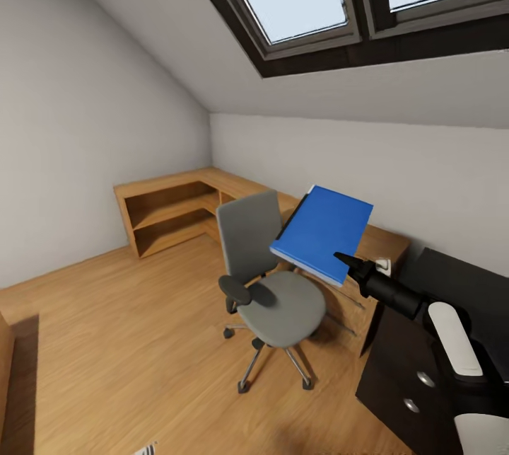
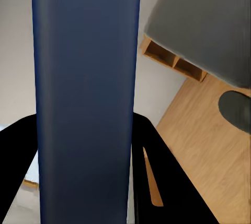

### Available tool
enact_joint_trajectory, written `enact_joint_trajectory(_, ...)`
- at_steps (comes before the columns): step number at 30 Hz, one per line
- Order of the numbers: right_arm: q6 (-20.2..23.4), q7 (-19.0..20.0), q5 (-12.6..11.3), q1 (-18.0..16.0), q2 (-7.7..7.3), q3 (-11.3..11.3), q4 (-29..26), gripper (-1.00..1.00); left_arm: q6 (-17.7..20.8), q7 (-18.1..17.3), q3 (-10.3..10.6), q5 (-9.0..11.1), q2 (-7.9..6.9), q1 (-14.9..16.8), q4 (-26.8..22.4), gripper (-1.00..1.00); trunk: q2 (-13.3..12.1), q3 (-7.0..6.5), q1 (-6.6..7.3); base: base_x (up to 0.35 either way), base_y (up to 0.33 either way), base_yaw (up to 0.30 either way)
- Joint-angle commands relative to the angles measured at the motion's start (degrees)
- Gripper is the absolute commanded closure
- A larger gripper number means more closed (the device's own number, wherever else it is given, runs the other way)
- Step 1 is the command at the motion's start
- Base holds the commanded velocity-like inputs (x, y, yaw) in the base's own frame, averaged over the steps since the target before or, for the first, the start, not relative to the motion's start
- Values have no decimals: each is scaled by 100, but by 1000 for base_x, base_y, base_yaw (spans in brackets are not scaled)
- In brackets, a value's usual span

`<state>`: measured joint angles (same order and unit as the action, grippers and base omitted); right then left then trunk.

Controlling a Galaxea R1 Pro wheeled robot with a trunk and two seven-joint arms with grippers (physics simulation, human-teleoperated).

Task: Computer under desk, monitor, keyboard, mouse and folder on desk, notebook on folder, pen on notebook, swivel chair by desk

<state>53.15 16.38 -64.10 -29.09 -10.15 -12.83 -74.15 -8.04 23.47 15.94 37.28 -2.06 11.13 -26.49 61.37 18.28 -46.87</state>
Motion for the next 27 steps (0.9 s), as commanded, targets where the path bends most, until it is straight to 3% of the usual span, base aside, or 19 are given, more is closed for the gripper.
enact_joint_trajectory(1,9,45,10,-6,3,-9,35,100,-31,35,61,60,-7,3,-5,-100,5,2,0,0,0,-269)
enact_joint_trajectory(7,-269,30,12,-1,4,-9,235,100,-31,35,91,60,-5,3,-5,-100,5,-23,0,0,0,-270)
enact_joint_trajectory(27,-584,23,20,0,-4,-80,560,100,-40,27,169,60,73,3,249,-100,5,-109,0,0,0,-270)
